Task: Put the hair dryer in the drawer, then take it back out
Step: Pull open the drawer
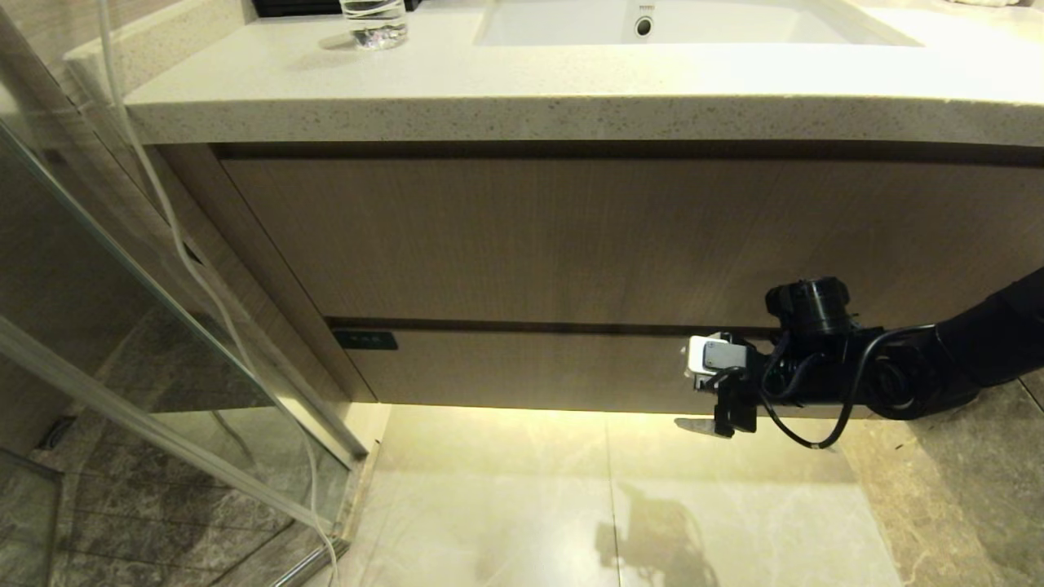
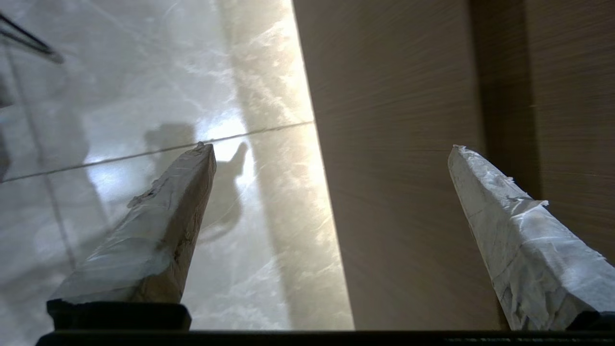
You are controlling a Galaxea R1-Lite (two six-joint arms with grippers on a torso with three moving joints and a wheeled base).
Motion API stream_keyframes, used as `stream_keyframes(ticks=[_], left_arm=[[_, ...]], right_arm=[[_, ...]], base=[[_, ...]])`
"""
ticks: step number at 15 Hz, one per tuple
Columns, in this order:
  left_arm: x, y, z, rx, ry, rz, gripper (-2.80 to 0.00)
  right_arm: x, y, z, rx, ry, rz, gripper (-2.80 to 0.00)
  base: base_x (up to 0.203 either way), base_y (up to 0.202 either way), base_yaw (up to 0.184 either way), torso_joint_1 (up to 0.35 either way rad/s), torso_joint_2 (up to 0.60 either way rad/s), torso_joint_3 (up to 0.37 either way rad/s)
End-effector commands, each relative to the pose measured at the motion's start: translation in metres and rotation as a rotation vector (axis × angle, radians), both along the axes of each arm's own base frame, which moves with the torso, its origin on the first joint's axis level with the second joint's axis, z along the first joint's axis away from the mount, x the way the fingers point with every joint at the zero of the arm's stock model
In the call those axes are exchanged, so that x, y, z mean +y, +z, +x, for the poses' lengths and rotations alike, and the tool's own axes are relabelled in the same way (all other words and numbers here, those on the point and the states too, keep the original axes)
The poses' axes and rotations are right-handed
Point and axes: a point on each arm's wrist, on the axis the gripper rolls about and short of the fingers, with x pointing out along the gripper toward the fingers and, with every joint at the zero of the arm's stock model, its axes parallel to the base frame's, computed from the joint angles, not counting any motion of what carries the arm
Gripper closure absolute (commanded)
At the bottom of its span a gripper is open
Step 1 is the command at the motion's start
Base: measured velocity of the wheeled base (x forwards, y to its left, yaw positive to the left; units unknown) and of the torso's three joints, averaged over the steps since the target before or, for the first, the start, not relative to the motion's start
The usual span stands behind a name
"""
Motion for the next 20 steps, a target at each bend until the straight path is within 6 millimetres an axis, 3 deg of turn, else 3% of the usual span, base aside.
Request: stream_keyframes(ticks=[1, 8, 20], left_arm=[[0.000, 0.000, 0.000, 0.000, 0.000, 0.000, 0.00], [0.000, 0.000, 0.000, 0.000, 0.000, 0.000, 0.00], [0.000, 0.000, 0.000, 0.000, 0.000, 0.000, 0.00]], right_arm=[[0.001, -0.007, 0.002, -0.041, 0.011, 0.005, -2.80], [0.010, -0.028, 0.024, -0.089, 0.022, 0.011, -2.80], [0.015, -0.037, 0.049, -0.178, 0.019, 0.030, -2.80]], base=[[0.000, 0.000, 0.000, 0.000, 0.00, 0.000], [0.000, 0.000, 0.000, 0.000, 0.00, 0.000], [0.000, 0.000, 0.000, 0.000, 0.00, 0.000]])
